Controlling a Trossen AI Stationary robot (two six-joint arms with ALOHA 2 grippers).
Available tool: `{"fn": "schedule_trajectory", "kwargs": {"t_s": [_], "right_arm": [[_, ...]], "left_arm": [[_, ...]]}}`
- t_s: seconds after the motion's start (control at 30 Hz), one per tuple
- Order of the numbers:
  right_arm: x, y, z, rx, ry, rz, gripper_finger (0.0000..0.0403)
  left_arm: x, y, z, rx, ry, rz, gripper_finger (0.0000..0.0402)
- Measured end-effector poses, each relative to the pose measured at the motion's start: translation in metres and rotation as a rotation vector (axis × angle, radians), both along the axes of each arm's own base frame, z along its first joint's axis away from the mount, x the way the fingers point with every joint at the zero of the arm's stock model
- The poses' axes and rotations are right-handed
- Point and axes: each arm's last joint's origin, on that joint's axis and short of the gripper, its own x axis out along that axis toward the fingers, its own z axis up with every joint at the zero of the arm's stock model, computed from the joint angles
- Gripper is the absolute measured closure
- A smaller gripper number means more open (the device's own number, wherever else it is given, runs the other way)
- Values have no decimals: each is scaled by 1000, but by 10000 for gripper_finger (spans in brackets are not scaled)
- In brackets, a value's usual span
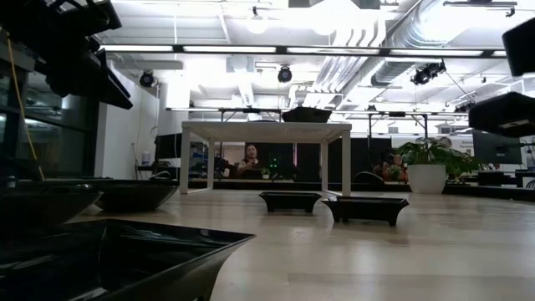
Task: Pick & Place Mini shaped plates
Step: Put the black square plate on the shelf
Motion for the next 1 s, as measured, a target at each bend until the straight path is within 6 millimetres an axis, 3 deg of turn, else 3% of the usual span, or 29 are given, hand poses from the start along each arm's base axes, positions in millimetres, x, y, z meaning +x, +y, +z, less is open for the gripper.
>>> {"fn": "schedule_trajectory", "kwargs": {"t_s": [1.0], "right_arm": [[3,2,-4,16,-7,5,340]], "left_arm": [[0,0,0,3,-2,-1,212]]}}
